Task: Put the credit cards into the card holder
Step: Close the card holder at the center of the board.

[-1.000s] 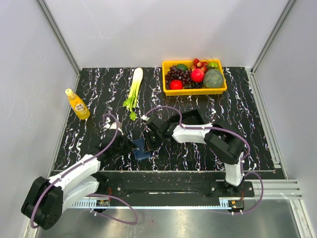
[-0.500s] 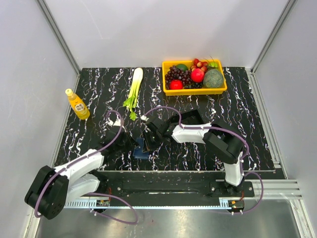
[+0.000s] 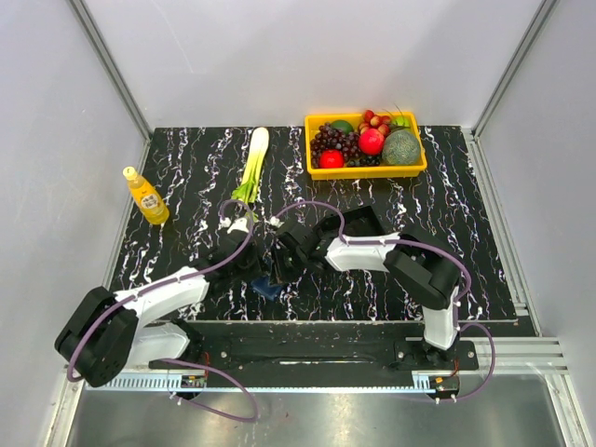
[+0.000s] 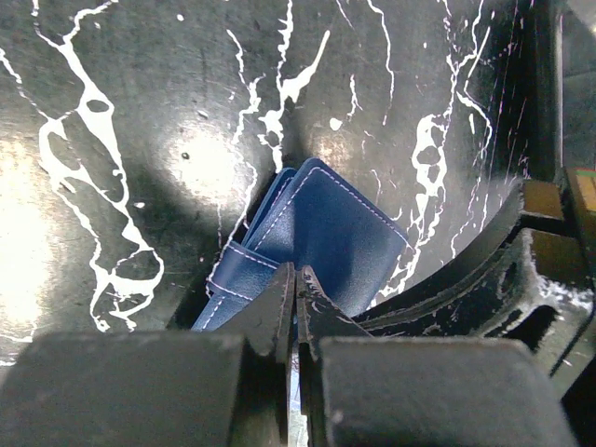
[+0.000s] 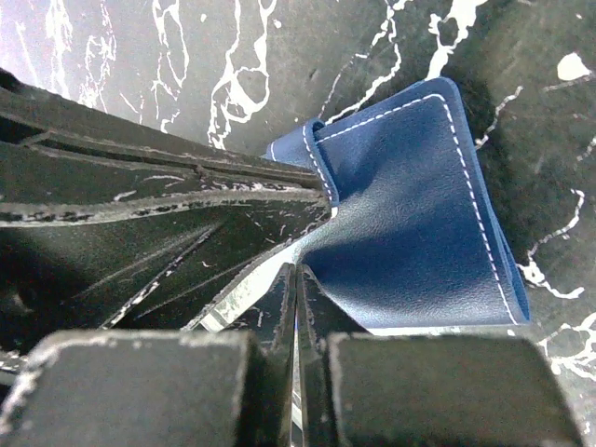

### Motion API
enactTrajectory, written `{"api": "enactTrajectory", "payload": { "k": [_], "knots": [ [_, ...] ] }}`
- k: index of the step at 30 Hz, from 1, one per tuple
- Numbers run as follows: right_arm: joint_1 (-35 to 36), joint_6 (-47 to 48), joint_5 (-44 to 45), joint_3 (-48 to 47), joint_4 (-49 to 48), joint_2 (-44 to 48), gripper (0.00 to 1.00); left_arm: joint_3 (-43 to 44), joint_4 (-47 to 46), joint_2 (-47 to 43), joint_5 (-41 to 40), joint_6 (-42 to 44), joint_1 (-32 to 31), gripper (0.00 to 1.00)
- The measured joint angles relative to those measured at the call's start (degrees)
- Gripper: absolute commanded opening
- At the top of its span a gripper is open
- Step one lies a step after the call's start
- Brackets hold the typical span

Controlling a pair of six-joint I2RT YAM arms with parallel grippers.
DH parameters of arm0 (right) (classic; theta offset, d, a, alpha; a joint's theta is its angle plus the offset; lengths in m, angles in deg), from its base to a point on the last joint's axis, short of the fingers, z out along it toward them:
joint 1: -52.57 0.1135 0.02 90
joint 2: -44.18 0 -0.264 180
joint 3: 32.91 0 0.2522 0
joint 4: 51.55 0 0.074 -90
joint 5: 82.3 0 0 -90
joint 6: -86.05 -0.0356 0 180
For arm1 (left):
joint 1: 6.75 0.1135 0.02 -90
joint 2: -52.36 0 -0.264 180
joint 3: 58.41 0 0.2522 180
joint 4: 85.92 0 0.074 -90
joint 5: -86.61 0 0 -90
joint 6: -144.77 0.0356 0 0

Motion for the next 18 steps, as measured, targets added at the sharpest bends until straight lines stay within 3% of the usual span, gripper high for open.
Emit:
{"api": "enactTrajectory", "payload": {
  "k": [14,16,18],
  "knots": [
    [-0.46,-1.99,14.19,9.14,-0.81,11.47,0.06,2.45,1.51,2.34,-4.76,0.11,-5.05,0.01],
    [-1.07,-1.97,14.27,9.07,-0.66,11.15,0.06,2.6,1.57,2.49,-4.79,0.11,-5.33,0.15],
    [-1.44,-1.97,13.92,8.37,-0.61,9.92,0.06,2.84,1.86,2.64,-4.72,0.04,-5.64,0.22]
  ]
}}
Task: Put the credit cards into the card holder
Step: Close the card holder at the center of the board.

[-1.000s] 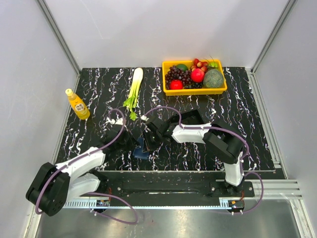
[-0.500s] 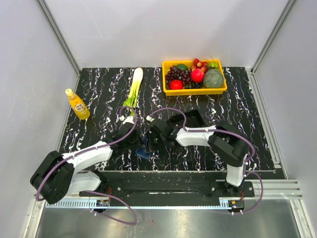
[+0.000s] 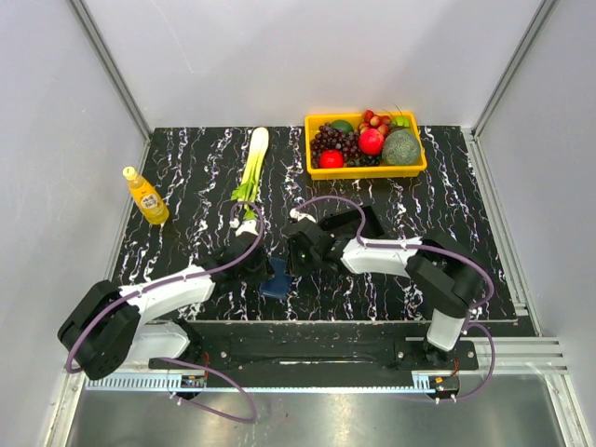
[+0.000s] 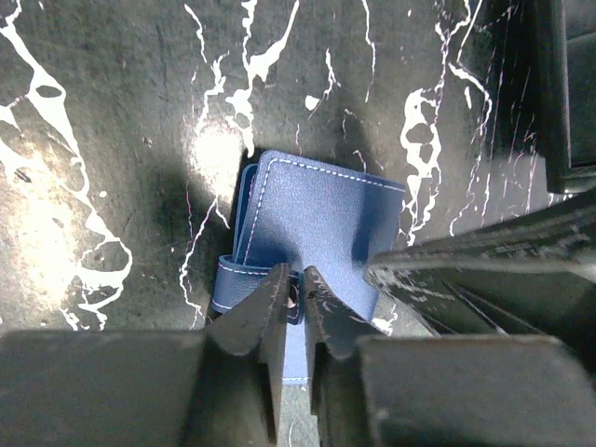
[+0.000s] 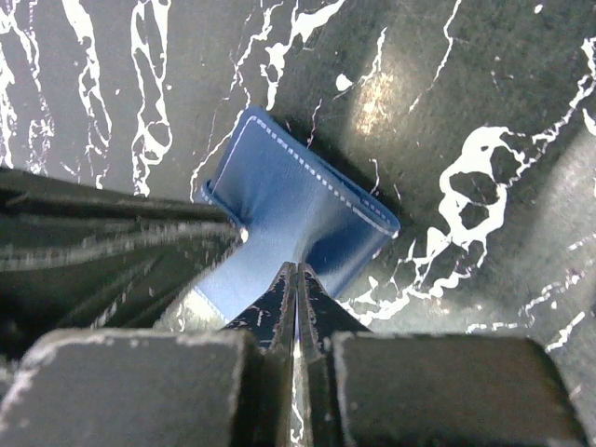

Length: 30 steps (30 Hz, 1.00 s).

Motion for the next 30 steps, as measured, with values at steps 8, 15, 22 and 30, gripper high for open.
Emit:
{"api": "enactTrajectory", "payload": {
  "k": [8,15,22,30],
  "knots": [
    [-0.2,-1.01,-1.4,-1.31,-1.14,-2.99,0.17,0.11,0.94,-0.94,0.39,-0.57,-0.59,0.4],
    [-0.24,-2.43,-2.99,-1.31,-1.95,-2.93,0.37,-0.44,3.74,-8.92,-0.28,-1.11,-0.57,0.43],
    [-0.24,-5.81,-4.7,-0.33,-2.86,-0.81,0.4,-2.91,5.22,-14.58,-3.17,-2.84,-0.55,0.4],
    [-0.24,-8.17,-6.62,-1.36,-3.74,-0.24,0.43,-5.64,10.38,-21.0,-6.88,-4.9,1.11,0.42]
  ]
}}
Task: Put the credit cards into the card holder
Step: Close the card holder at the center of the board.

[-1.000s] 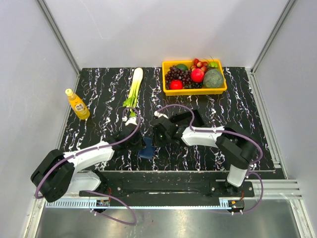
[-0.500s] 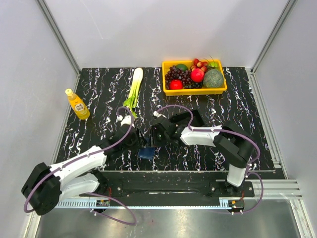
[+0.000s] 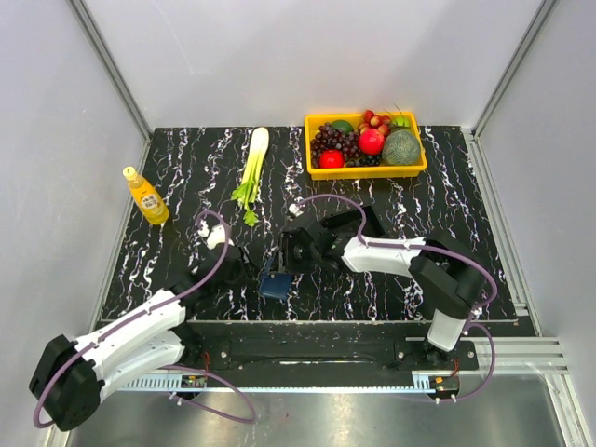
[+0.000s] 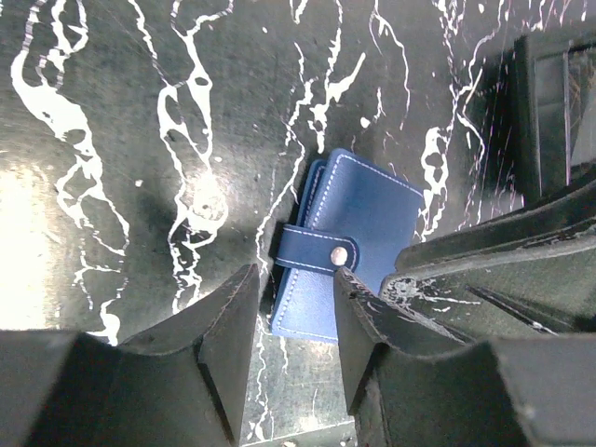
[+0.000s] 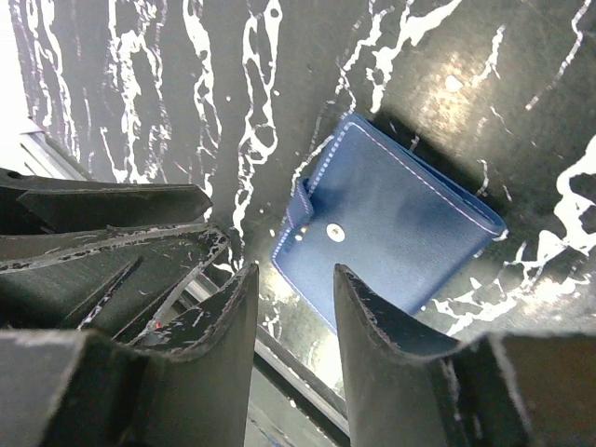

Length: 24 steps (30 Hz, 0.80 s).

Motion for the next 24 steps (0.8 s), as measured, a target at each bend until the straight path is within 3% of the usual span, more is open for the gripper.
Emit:
{"api": "enactTrajectory", "payload": {
  "k": [24],
  "knots": [
    [0.76,-0.57,0.31,-7.67,7.54,-5.4,0.38,-1.42,1.81,-3.5,0.04,0.68,4.31,0.41]
  ]
}}
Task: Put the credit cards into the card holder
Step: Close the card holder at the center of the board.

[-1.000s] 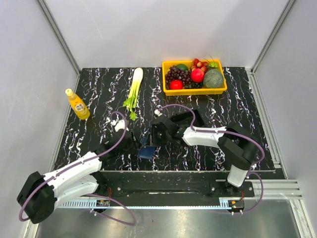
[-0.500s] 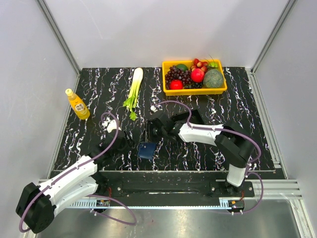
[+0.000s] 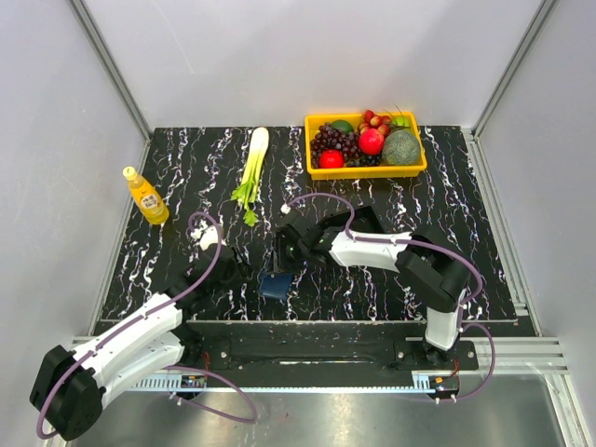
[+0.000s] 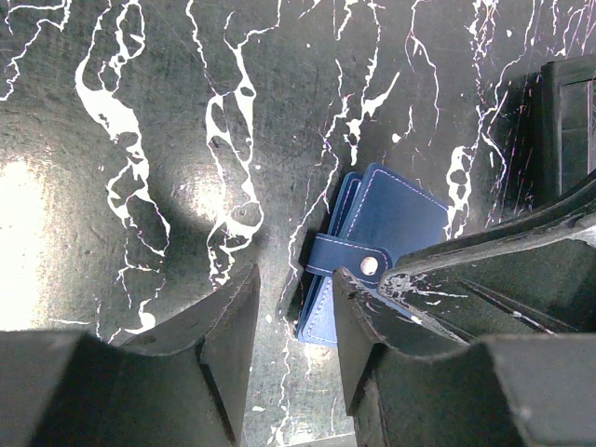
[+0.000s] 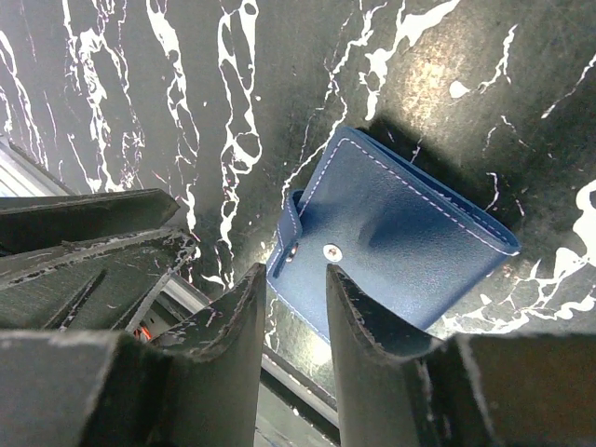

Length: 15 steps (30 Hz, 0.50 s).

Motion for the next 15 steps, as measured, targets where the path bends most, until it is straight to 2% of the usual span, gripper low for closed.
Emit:
{"api": "enactTrajectory", "payload": {
  "k": [5,11,14,15],
  "knots": [
    [0.22,0.02,0.04,-0.83,0.35,-0.2,0.38,0.0,0.0,0.02,0.35,0.02,0.11,0.41],
    [0.22,0.04,0.0,-1.92,0.28,-1.03,0.31,0.0,-0.04,0.09,0.46,0.02,0.11,0.41],
    [0.22,0.04,0.02,-1.95,0.39,-1.81,0.23,-0.04,-0.11,0.52,0.68,0.02,0.15,0.41],
    [0.22,0.07,0.0,-1.95,0.46,-1.92,0.17,-0.11,-0.24,0.59,0.74,0.04,0.15,0.41]
  ]
}}
